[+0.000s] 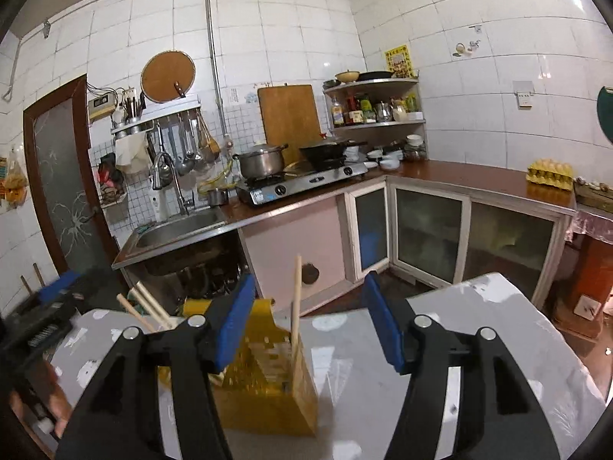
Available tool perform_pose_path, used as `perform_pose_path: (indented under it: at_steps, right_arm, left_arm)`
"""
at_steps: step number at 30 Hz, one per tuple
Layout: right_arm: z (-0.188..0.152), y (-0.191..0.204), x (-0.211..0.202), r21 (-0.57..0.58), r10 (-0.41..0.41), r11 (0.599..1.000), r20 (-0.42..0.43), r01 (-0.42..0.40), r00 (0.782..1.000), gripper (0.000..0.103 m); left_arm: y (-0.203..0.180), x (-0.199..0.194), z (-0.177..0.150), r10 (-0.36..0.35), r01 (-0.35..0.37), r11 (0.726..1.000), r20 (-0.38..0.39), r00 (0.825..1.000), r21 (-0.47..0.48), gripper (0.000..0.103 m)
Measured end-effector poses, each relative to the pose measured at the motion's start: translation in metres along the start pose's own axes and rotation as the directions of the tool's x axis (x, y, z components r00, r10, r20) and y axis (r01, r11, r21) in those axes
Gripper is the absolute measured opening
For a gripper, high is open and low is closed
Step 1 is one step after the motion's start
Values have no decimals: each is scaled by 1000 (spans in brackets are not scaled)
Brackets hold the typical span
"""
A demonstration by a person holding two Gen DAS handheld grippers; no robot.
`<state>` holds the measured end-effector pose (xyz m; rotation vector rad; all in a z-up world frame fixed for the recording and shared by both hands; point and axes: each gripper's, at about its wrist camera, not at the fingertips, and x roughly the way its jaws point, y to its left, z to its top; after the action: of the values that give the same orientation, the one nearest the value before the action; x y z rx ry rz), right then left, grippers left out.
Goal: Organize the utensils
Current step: 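Open both grippers to drop the chopsticks into the yellow caddy, then move both grippers back down to the chopsticks on the cloth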
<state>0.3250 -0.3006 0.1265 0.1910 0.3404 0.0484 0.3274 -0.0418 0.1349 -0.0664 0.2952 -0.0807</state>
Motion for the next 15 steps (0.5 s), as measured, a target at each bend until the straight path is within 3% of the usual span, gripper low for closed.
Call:
perform_pose_path:
  at_steps: [4, 11, 15]
  right_arm:
    - [-9, -1, -29, 13, 4, 1000, -31, -4, 1000, 60]
    - [-54, 13, -57, 25, -16, 999, -182, 21, 983, 60]
    - [-89, 22, -50, 14, -43, 999, -263, 48, 964, 60]
  left_arm:
    - [27, -41, 0, 21, -21, 999, -11, 1000, -45, 98]
    - [59, -83, -23, 98, -102, 994, -88, 991, -44, 98]
    - [66, -78, -59, 150, -149, 989, -183, 972, 16, 98]
